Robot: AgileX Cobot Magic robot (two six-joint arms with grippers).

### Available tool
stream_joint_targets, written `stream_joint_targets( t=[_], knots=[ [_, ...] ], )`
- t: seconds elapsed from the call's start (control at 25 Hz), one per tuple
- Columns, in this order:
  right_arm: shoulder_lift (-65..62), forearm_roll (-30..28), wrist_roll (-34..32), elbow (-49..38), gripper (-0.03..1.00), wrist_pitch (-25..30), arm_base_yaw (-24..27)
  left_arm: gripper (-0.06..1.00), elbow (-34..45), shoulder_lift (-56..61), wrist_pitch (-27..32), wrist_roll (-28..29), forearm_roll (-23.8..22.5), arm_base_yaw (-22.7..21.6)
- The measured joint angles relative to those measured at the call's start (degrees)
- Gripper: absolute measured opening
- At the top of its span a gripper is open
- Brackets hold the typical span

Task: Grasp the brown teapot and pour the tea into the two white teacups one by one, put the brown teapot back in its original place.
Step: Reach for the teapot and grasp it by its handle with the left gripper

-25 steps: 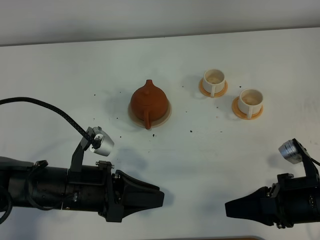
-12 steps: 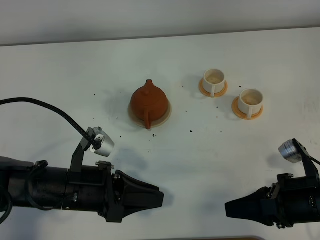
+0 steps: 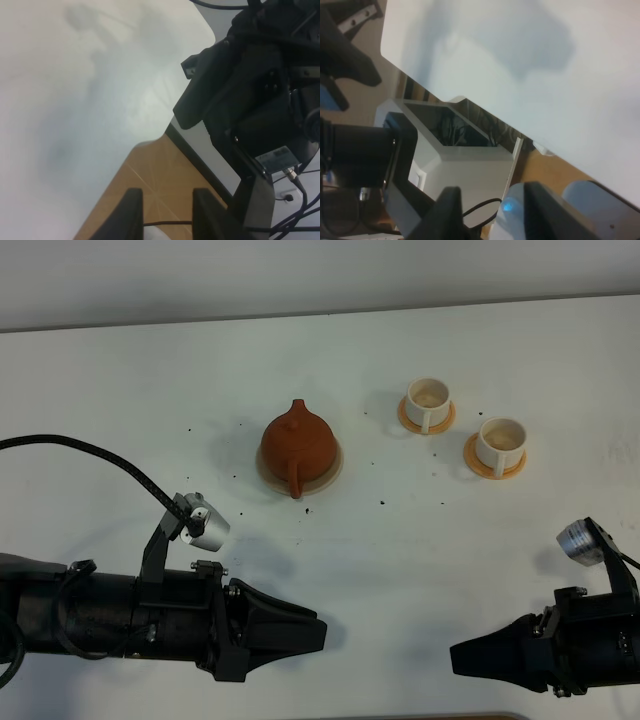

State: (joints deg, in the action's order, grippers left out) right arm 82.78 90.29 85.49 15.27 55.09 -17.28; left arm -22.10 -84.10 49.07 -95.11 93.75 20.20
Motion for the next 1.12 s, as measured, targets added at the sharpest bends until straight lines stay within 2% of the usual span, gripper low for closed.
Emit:
stream_joint_targets(
  t=[0.28, 0.52, 0.88, 1.0, 1.12],
  knots=[
    [0.04, -0.35, -0.19, 0.77, 0.29, 0.0, 0.0, 0.24, -0.02, -0.02, 0.0, 1.31, 0.11, 0.0],
    [0.12, -3.72, -4.43, 4.78, 0.29, 0.3, 0.0, 0.24, -3.95, -0.13, 0.0, 7.32, -2.12, 0.0],
    [-0.61, -12.61, -12.7, 10.97, 0.29, 0.8, 0.0, 0.24, -13.82, 0.08, 1.09, 20.91, -13.5, 0.0],
    [-2.68, -18.43, -18.44, 14.37, 0.29, 0.59, 0.0, 0.24, -17.13, 1.29, 1.2, 24.84, -17.05, 0.0],
    [-6.22, -25.96, -27.19, 17.81, 0.29, -1.0, 0.0, 0.24, -20.18, 2.69, 1.27, 27.95, -20.2, 0.0]
  ],
)
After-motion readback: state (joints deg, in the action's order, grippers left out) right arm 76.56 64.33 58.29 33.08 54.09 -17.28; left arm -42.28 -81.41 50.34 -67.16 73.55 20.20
